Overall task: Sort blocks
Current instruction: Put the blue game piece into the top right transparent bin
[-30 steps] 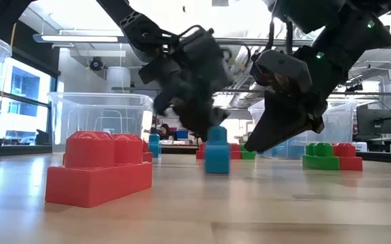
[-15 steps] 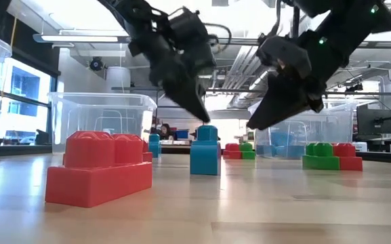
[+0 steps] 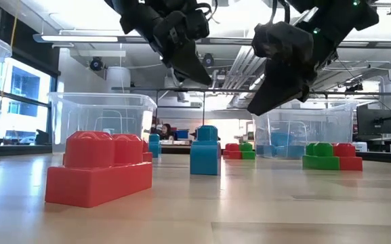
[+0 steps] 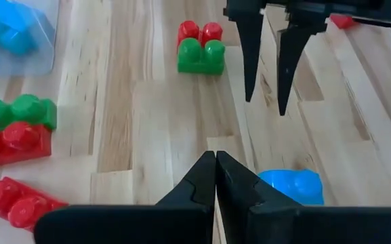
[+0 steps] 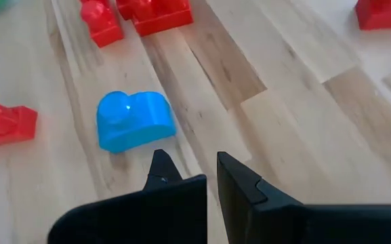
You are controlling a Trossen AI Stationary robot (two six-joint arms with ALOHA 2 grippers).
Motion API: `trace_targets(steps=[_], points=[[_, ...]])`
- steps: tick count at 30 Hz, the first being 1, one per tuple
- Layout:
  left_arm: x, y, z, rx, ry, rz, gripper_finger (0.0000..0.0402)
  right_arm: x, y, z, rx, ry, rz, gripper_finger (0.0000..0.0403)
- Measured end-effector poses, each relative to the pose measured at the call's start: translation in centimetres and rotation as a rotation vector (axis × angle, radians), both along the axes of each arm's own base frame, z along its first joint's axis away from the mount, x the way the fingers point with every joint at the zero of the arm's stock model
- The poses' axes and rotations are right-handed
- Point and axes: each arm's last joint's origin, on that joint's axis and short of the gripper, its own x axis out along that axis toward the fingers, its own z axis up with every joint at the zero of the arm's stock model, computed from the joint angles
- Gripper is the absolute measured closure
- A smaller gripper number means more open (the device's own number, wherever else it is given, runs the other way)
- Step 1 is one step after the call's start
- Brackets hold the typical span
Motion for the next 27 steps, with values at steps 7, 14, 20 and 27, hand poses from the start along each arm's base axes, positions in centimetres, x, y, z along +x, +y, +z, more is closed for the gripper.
trace_targets(steps=[7, 14, 20, 27], points=[[-0.02, 0.14, -0.02, -0.010, 0.004, 0.017, 0.0402, 0.18, -0.55, 0.00, 0.010, 0.013, 0.083, 0.0403], [-0.02, 0.33, 0.00, -0.008, 0.000, 0.024, 0.0402, 0.17, -0.49, 0.00, 0.013, 0.015, 0.095, 0.0403], [0.20, 0.36, 0.22, -0.003, -0.032, 0.023, 0.0402, 0.19, -0.45, 0.02, 0.020, 0.011, 0.089, 0.0403], [0.48, 0.38, 0.52, 0.004, -0.074, 0.022, 0.0402, 0.08, -0.39, -0.09, 0.049, 0.028, 0.097, 0.0403]])
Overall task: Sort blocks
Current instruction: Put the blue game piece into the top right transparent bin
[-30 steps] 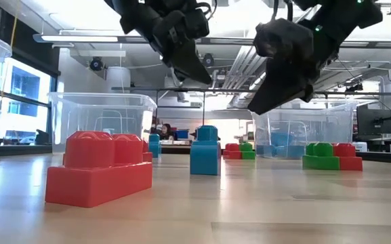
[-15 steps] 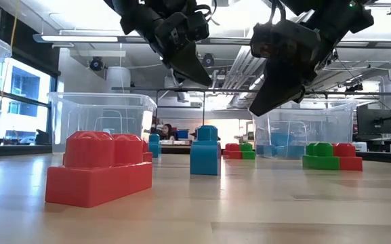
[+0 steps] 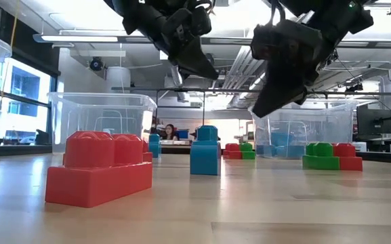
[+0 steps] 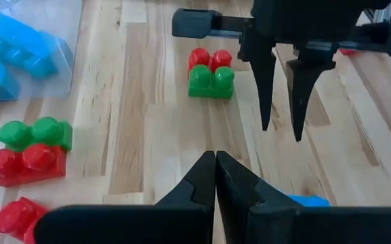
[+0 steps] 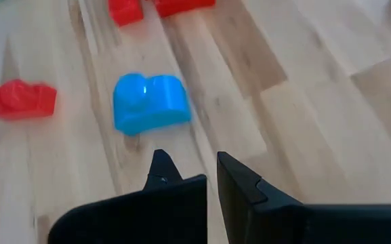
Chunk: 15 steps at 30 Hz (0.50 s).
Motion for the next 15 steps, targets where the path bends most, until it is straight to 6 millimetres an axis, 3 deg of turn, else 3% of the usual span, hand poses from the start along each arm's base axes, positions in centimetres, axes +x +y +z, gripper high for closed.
trace_targets(steps=[9, 15], points=[[-1.4, -2.1, -0.6, -0.027, 0.123, -0.057, 0.0402, -2.0, 0.7, -0.2, 0.061, 0.165, -0.048, 0.0403], [-2.4, -5.0, -2.0, -0.116, -0.009, -0.049, 0.0402, -3.6, 2.5, 0.7, 0.107, 0.193, -0.058, 0.0403]])
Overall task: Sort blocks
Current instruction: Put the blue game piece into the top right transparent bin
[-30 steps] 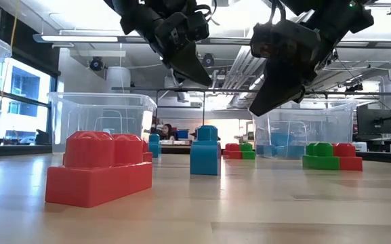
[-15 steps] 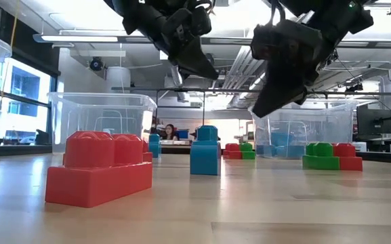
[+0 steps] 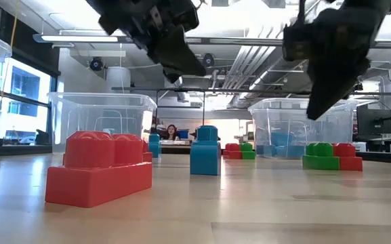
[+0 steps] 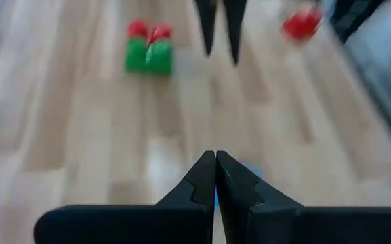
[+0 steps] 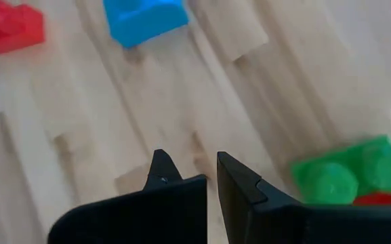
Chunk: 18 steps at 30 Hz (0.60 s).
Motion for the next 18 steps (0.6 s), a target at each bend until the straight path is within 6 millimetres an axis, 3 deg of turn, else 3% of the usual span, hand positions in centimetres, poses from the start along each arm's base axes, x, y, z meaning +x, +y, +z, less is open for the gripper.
trace_targets(steps=[5, 8, 13, 18], points=[[-0.3, -2.4, -1.4, -0.186, -0.082, 0.078, 0.0402, -1.1, 0.7, 0.9, -0.050, -0.020, 0.002, 0.0403], [-0.4, -3.9, -1.4, -0.211, -0.072, 0.219, 0.0402, -1.4, 0.4, 1.2, -0.130, -0.031, -0.004, 0.0403], [0.3, -6.8, 0.4, -0.252, -0.096, 0.366, 0.0402, -1.7, 0.2, 1.2, -0.212, -0.003, 0.076, 0.0403], [0.8, -9.3, 1.8, -0.208, 0.056, 0.497, 0.0401, -2.0, 0.0, 1.0, -0.257, 0.030, 0.119, 0.0403]])
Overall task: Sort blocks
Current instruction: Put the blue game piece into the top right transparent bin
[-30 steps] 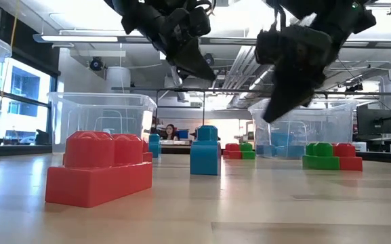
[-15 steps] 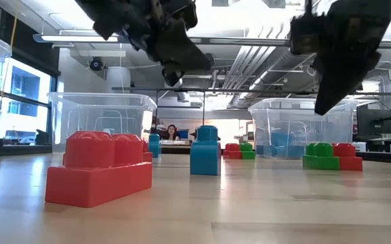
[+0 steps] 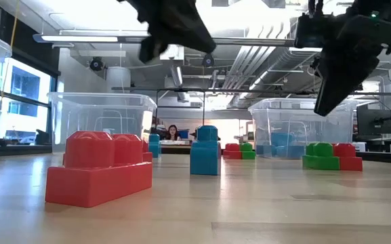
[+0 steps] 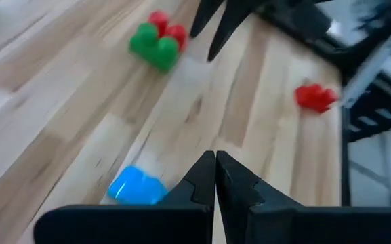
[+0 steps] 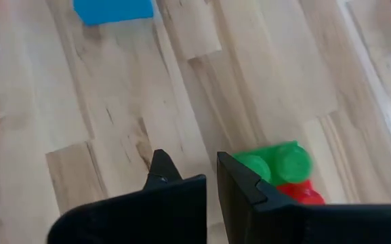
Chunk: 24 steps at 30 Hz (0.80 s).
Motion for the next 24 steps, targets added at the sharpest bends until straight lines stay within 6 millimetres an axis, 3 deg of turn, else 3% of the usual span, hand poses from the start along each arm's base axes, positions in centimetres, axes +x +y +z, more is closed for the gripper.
trace_targets(steps=[3, 6, 13, 18, 24], points=[[0.2, -0.7, 0.8, -0.011, 0.045, 0.076, 0.0394, 0.1, 0.0, 0.1, -0.005, -0.011, 0.002, 0.0403], [0.1, -0.8, 0.3, -0.022, 0.104, 0.122, 0.0369, -0.1, -0.1, 0.5, -0.008, -0.043, -0.029, 0.0403], [0.7, -1.0, -1.8, -0.138, 0.172, 0.224, 0.0241, -1.5, -0.4, 3.0, 0.064, -0.227, -0.275, 0.0403], [2.1, -1.7, -2.3, -0.213, 0.071, 0.220, 0.0146, -2.6, -0.4, 4.3, 0.067, -0.305, -0.288, 0.0403], [2.8, -1.7, -5.6, -0.214, 0.167, 0.286, 0.0107, -2.9, -0.5, 4.3, 0.071, -0.296, -0.307, 0.0403]])
